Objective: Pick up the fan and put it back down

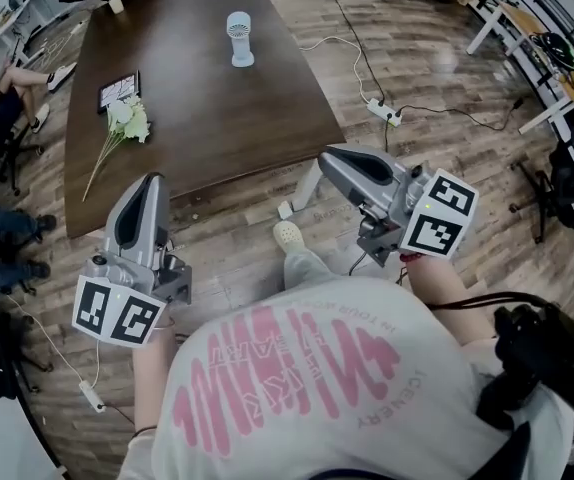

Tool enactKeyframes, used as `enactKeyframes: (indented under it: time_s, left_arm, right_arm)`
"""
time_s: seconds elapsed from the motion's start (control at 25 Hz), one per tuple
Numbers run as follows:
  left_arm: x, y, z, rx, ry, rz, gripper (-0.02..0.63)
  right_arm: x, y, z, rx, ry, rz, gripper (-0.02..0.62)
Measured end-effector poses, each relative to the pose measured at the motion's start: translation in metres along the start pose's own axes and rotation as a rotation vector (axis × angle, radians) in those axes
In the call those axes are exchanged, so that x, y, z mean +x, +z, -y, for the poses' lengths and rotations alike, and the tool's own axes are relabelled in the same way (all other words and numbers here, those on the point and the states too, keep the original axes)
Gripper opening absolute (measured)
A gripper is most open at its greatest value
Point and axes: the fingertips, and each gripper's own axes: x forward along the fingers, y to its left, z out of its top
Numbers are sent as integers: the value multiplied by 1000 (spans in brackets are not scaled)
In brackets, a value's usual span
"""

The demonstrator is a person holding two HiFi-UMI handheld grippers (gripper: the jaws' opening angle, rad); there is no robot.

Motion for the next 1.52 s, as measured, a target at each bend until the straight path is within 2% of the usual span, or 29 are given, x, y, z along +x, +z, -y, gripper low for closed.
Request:
enactKeyframes:
  time_s: [0.28,0.8,1.16,1.36,1.52]
  left_arm:
    - [24,-7,-19,-3,18,-19,17]
    - [92,-17,-62,-2,55,-64,17]
    - [164,-16,-112,-3,83,-104,17]
    - [178,-28,-122,-8,93,-118,17]
    - [195,-45,-129,-14,97,-167,17]
  right_arm:
    - [31,7,27,-7,37,-19,6]
    - [81,35,109,27,72,-19,6]
    - [131,67,188,63,78,-24,6]
    - [138,62,210,46,70,-43,6]
    - [149,57,243,72,47,-67,6]
